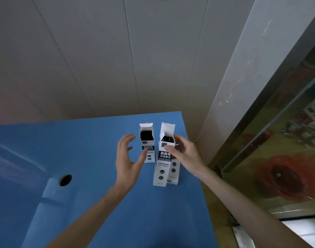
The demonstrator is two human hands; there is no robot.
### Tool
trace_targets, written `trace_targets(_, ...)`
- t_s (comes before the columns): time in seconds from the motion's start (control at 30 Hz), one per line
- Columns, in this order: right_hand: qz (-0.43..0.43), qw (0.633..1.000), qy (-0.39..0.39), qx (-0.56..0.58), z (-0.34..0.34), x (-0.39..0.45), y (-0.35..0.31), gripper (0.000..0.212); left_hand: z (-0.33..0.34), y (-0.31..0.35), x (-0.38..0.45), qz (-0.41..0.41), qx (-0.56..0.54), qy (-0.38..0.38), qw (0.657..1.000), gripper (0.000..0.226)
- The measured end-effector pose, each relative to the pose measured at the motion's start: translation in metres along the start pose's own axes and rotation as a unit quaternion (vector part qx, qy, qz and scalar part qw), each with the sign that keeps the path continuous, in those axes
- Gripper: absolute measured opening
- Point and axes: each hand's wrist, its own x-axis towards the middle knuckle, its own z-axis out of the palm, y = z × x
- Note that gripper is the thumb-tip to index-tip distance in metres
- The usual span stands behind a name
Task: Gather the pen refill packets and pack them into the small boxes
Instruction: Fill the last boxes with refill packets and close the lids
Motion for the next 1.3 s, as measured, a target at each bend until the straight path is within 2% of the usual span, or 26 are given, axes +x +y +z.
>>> trace_targets(0.13,-0.001,1.0,0.007,0.028,0.011,-0.02,0.006,0.045,0.0,0.005,-0.023,0.038,0.02,-0.058,0.997,0.049)
trace_targets(0.3,0.005,0.999,0.013,0.035,0.025,-0.043,0.017,0.045,0.008,-0.001,-0.051,-0.004,-0.023,-0.169,0.985,0.063)
trace_targets(0.43,-0.004,0.999,0.025,0.027,0.029,-0.053,0.031,0.036,0.007,-0.005,-0.052,-0.026,-0.017,-0.187,0.982,0.063)
trace_targets(0.6,-0.029,1.0,0.013,-0.002,0.033,-0.059,0.037,0.027,0.006,-0.005,-0.05,-0.05,-0.01,-0.213,0.976,0.051)
trace_targets(0.83,-0.015,1.0,0.013,-0.016,0.032,-0.065,0.046,0.028,-0.003,-0.007,-0.052,-0.05,0.003,-0.24,0.969,0.044)
trace_targets(1.0,-0.017,1.0,0.019,-0.009,0.034,-0.068,0.038,0.028,-0.007,-0.007,-0.052,-0.029,0.012,-0.245,0.969,0.042)
trace_targets(1.23,-0.035,0.997,0.057,0.034,0.037,-0.064,0.036,0.011,-0.012,-0.011,-0.054,-0.023,0.015,-0.26,0.965,0.045)
trace_targets(1.3,-0.034,0.996,0.066,0.055,0.039,-0.066,0.035,0.013,-0.012,-0.01,-0.053,-0.025,0.015,-0.26,0.965,0.047)
